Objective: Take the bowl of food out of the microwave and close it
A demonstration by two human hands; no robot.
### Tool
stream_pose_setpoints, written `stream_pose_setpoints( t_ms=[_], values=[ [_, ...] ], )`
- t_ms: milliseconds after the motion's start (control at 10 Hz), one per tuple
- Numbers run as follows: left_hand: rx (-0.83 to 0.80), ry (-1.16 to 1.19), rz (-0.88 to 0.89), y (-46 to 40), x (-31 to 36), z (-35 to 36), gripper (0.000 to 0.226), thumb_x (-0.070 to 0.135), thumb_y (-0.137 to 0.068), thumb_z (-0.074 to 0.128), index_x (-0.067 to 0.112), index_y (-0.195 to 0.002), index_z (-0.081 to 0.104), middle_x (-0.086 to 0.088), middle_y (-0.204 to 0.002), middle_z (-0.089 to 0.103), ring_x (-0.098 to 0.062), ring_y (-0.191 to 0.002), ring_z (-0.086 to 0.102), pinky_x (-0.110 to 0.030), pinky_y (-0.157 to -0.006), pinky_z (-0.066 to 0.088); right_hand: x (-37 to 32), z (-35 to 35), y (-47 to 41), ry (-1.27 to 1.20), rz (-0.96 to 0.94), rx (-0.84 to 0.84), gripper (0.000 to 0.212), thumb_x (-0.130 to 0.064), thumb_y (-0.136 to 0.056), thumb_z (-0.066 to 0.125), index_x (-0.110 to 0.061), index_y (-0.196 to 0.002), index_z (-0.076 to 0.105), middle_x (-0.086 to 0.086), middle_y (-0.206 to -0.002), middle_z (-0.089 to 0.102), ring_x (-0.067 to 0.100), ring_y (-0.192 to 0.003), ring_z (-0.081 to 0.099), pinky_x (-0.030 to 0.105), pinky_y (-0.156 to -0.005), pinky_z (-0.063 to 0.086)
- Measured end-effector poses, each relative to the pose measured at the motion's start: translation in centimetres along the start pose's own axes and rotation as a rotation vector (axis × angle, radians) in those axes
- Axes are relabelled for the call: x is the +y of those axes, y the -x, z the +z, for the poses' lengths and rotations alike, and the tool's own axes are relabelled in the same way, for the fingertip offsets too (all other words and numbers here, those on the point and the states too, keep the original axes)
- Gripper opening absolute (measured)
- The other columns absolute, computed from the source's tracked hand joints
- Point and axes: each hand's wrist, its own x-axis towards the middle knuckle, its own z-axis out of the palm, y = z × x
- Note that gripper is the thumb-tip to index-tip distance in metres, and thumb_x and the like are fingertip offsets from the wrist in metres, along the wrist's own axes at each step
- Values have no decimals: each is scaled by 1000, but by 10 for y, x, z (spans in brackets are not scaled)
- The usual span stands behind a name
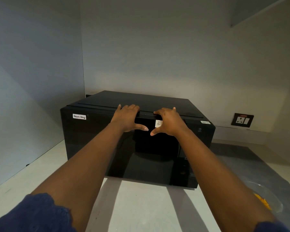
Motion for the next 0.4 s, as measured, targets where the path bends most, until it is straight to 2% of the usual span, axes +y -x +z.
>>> stream_pose_setpoints(
  t_ms=[200,300,400],
  values=[
    [-37,-20,-46,4,6,-3,94,67,-70,60,14,-142,31,-6,-147,41,-27,-137,38,-54,-119,7,-2,1,2,63,-16,-17,89,-45,-63,78,-12,-136,39,10,-141,47,27,-133,39,51,-118,2],
    [-95,-23,-70,8,12,-4,94,66,-71,59,14,-144,28,-6,-152,36,-24,-142,30,-55,-118,3,-2,0,6,93,-27,-67,91,-48,-68,74,-12,-140,31,11,-147,39,27,-137,32,52,-118,1],
    [-104,-111,-73,10,17,-10,98,66,-77,52,13,-151,13,-6,-161,12,-21,-150,5,-54,-118,-1,-4,-6,11,81,1,-96,96,-58,-74,62,-15,-146,14,10,-155,25,26,-143,21,53,-118,-1]
  ],
)
